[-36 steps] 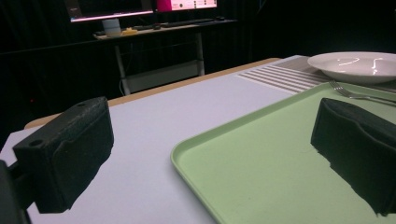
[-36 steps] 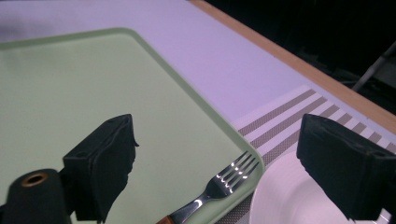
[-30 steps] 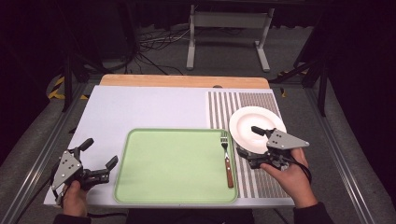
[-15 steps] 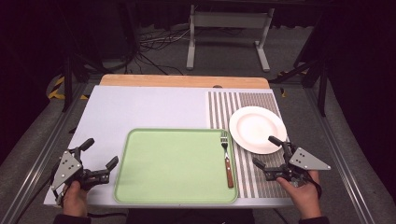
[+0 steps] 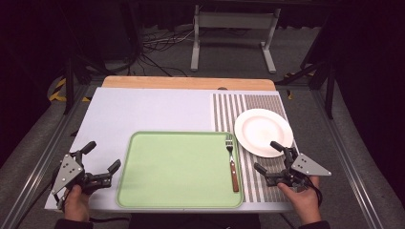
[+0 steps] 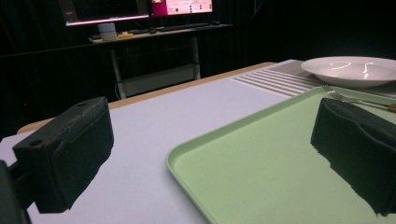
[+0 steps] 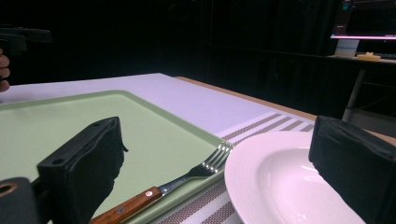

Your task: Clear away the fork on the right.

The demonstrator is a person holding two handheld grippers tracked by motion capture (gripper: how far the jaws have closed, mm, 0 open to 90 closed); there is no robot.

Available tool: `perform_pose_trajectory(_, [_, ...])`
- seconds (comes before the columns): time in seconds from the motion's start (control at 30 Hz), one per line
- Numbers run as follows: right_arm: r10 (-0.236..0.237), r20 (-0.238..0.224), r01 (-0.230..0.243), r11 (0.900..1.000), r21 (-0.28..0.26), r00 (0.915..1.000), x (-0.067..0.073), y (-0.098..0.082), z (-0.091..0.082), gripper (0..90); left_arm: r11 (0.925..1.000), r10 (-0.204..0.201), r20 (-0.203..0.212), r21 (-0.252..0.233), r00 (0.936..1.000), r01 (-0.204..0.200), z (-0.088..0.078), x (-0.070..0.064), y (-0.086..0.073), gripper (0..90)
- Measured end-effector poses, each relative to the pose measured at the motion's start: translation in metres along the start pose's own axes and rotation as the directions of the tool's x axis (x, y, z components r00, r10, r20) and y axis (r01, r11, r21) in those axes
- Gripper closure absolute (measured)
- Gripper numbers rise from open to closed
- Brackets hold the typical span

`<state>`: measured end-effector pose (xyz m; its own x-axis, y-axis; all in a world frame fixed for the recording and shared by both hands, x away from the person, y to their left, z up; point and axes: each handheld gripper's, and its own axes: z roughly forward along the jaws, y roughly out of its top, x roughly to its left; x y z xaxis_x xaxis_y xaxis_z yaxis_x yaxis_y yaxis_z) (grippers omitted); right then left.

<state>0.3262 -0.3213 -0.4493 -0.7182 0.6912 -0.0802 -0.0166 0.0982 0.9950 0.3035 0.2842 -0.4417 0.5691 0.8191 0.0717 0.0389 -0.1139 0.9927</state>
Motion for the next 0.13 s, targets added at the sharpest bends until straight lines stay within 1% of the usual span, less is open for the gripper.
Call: perform_pose_trajectory(0.13, [0.010, 0.008, -0.010, 1.000, -0.007, 0.9999, -0.0007, 0.0001, -0.0003, 4.1, 1.0000, 0.001, -0.005, -0.002, 1.0000, -0.001, -0.0004, 0.0004, 0.0000, 0.0])
